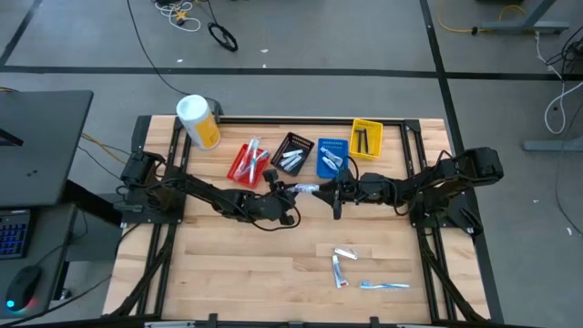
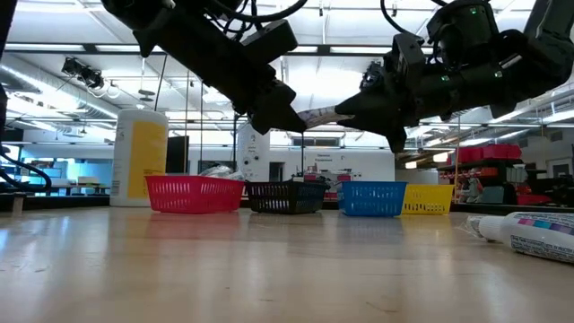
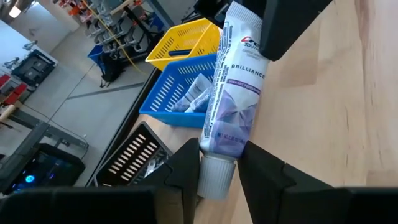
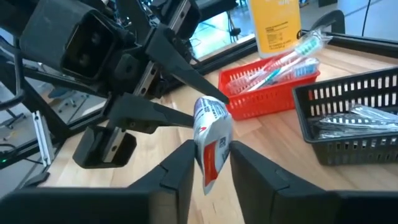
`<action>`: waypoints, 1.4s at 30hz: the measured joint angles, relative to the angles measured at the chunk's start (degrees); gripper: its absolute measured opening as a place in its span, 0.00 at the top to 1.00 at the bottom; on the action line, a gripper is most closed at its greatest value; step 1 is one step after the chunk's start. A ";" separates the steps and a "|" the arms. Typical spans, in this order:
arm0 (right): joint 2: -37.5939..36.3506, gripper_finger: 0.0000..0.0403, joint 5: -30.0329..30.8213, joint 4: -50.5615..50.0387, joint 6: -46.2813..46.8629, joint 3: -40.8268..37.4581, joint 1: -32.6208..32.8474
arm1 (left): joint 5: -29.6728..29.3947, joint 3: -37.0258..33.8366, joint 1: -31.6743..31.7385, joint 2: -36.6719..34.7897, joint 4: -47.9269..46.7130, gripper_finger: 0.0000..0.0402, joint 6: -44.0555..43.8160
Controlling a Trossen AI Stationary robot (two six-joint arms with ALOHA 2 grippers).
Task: Pick & Place Travel size toiletries
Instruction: Put the purple toothpaste into the blue bin
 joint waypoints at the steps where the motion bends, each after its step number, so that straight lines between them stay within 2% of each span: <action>1: 0.00 0.77 -0.01 -0.06 -0.03 0.00 0.00 | 0.08 0.00 0.00 0.00 -0.02 0.73 -0.12; 8: 0.00 0.85 -0.08 -0.22 -1.70 0.00 -0.02 | 0.28 0.00 -0.02 0.00 -0.02 0.72 0.00; 21: 0.02 0.89 -0.12 -0.48 -1.74 0.00 -0.02 | 1.06 0.00 -0.02 -0.02 -0.76 0.71 -0.20; 33: 0.02 0.94 0.16 -0.72 -1.55 0.00 -0.04 | 1.62 0.00 0.96 -0.02 -0.90 0.60 -1.90; 38: 0.02 0.95 2.87 -2.40 -1.54 0.01 -0.04 | 1.48 0.00 1.27 -0.02 -1.09 0.58 -1.89; 42: 0.07 0.96 7.38 -6.14 -1.55 0.02 -0.04 | 1.40 0.04 1.25 -0.03 -1.04 0.58 -2.18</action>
